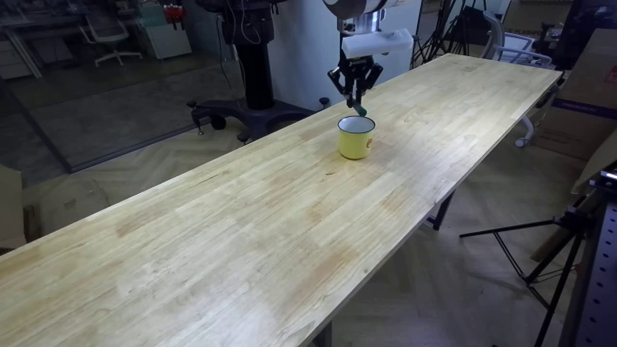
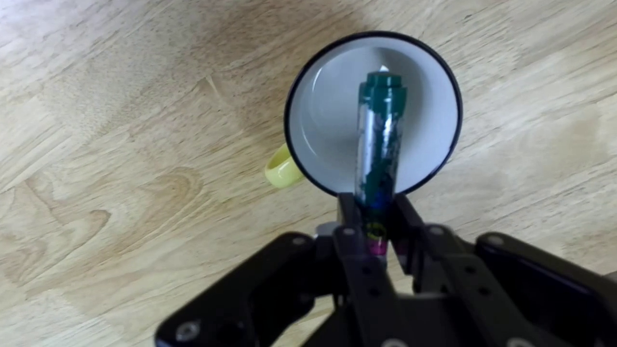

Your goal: Put the marker inside the yellow mug

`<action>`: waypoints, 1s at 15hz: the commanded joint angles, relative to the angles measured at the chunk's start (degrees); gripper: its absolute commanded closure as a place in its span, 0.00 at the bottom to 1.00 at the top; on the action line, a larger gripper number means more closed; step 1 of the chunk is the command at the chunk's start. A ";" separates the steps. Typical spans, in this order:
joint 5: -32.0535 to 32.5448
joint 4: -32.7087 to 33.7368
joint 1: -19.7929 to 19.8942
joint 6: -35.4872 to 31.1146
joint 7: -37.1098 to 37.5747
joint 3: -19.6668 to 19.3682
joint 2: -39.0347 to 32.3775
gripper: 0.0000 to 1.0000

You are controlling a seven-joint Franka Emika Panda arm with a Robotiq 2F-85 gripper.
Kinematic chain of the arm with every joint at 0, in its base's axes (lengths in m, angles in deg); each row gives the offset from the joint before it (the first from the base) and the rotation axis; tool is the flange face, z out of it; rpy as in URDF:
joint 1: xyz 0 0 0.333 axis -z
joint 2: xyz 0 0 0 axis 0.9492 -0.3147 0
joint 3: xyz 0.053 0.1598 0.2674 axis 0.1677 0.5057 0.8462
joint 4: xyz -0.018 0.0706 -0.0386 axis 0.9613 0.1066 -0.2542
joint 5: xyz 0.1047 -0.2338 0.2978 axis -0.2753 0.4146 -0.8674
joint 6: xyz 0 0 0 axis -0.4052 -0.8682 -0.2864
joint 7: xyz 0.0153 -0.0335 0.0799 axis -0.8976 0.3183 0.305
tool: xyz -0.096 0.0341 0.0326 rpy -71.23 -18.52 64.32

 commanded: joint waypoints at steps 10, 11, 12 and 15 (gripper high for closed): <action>2.46 -8.86 -6.24 -23.73 3.06 -5.86 -1.20 0.95; 2.26 -10.17 -6.84 -25.22 3.12 -6.19 -0.75 0.95; 2.16 -11.16 -7.62 -26.68 3.32 -6.75 -0.61 0.95; 1.44 -13.89 -9.91 -30.68 3.90 -8.38 -0.19 0.95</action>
